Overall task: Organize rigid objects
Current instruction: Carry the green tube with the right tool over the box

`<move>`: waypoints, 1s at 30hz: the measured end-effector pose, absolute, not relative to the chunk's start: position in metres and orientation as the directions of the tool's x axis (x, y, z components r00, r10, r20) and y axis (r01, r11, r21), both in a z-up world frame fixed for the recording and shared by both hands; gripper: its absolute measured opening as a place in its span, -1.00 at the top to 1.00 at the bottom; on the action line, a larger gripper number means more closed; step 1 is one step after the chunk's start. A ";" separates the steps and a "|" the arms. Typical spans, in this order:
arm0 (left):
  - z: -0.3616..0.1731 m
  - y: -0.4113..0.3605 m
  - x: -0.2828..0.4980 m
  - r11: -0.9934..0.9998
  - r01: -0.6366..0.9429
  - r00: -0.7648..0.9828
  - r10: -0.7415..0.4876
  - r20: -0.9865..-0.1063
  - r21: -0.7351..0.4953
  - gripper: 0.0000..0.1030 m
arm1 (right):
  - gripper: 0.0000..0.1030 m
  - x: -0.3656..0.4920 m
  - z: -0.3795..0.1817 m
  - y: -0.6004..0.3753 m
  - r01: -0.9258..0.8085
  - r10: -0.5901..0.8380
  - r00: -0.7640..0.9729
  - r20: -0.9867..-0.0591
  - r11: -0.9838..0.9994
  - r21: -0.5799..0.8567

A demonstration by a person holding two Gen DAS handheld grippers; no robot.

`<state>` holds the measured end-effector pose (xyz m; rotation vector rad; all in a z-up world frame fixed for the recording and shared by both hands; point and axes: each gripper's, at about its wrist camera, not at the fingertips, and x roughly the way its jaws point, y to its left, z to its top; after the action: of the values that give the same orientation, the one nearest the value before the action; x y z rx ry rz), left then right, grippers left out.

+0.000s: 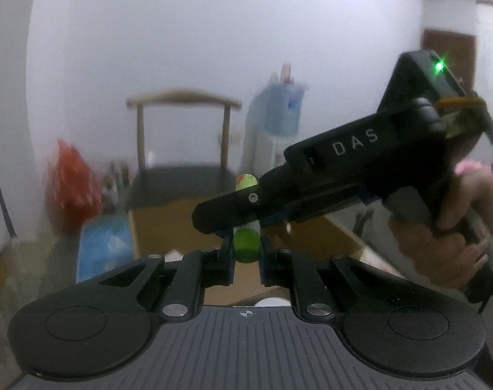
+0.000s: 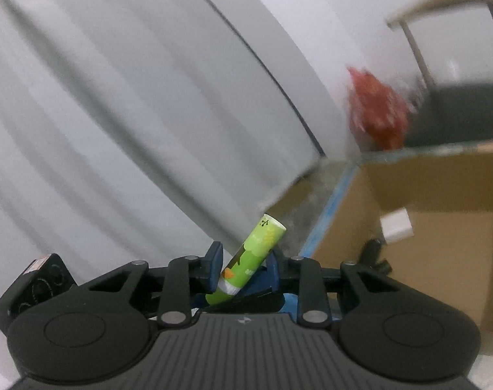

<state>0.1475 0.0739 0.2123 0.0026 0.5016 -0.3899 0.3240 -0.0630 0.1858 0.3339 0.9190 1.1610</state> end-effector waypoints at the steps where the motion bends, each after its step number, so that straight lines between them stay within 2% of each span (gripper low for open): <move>1: 0.209 0.075 0.160 0.923 0.373 0.783 -0.367 -0.503 -0.094 0.75 | 0.40 0.334 0.180 -0.059 -0.626 0.876 0.092 -0.474 0.421 0.656; 8: 0.165 0.070 0.252 0.931 0.342 0.612 -0.322 -0.722 -0.124 0.75 | 0.40 0.394 0.135 -0.024 -0.559 0.756 0.085 -0.649 0.575 0.597; 14: 0.131 0.058 0.309 0.937 0.350 0.468 -0.187 -0.864 -0.014 0.75 | 0.40 0.432 0.091 -0.003 -0.477 0.694 0.046 -0.718 0.647 0.595; 23: 0.108 0.062 0.348 0.939 0.343 0.309 -0.091 -0.947 0.022 0.69 | 0.32 0.463 0.044 0.010 -0.369 0.652 -0.045 -0.757 0.693 0.619; 25: 0.107 0.063 0.348 0.942 0.336 0.309 -0.084 -0.947 0.025 0.69 | 0.19 0.467 0.037 0.013 -0.347 0.640 -0.055 -0.767 0.708 0.615; 29: 0.108 0.063 0.348 0.936 0.348 0.301 -0.056 -0.952 0.055 0.68 | 0.10 0.464 0.031 0.016 -0.342 0.638 -0.063 -0.767 0.709 0.617; 30: 0.107 0.060 0.348 0.930 0.360 0.301 -0.044 -0.953 0.070 0.65 | -0.04 0.462 0.031 0.016 -0.340 0.630 -0.064 -0.774 0.715 0.611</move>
<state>0.3481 0.0597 0.1074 0.2937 1.2412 -0.2735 0.4622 0.0159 0.0309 0.2569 1.4279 0.8096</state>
